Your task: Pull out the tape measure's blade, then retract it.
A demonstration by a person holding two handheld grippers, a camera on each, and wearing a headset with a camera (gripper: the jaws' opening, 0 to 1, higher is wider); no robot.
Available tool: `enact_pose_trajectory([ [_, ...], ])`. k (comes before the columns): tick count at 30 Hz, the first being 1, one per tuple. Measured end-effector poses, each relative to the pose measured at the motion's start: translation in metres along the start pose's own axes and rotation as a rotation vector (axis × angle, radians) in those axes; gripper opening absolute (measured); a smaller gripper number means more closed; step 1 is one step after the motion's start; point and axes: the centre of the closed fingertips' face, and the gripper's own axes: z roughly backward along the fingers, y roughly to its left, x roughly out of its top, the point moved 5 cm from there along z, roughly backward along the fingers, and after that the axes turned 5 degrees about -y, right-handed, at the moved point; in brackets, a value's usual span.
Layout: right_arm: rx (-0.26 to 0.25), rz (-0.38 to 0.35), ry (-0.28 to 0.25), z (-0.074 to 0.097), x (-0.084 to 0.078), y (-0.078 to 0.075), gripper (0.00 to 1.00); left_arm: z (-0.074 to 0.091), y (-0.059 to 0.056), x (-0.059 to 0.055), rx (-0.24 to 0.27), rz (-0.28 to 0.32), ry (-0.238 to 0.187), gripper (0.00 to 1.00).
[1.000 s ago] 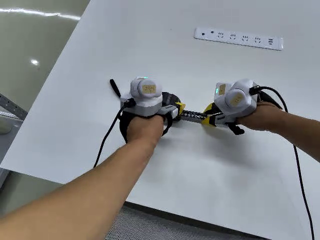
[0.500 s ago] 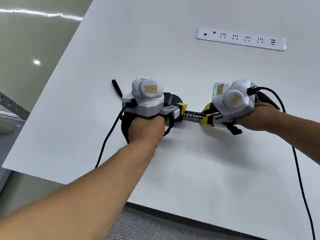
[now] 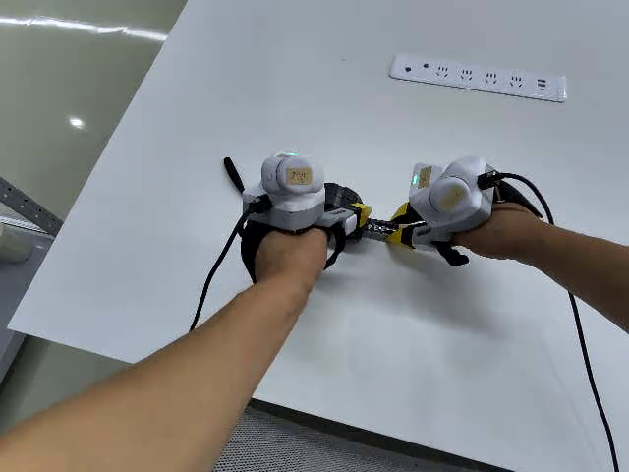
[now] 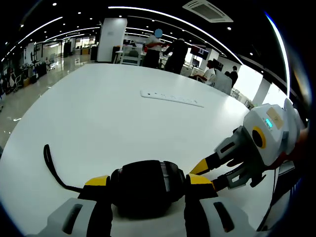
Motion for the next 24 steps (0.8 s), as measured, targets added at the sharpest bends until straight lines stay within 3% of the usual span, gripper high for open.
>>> enact_pose_trajectory([
  [24,-0.009,-0.004,-0.009,-0.019,0.010,-0.002,0.11,-0.001,0.002,0.001,-0.006,0.015,-0.002,0.55],
])
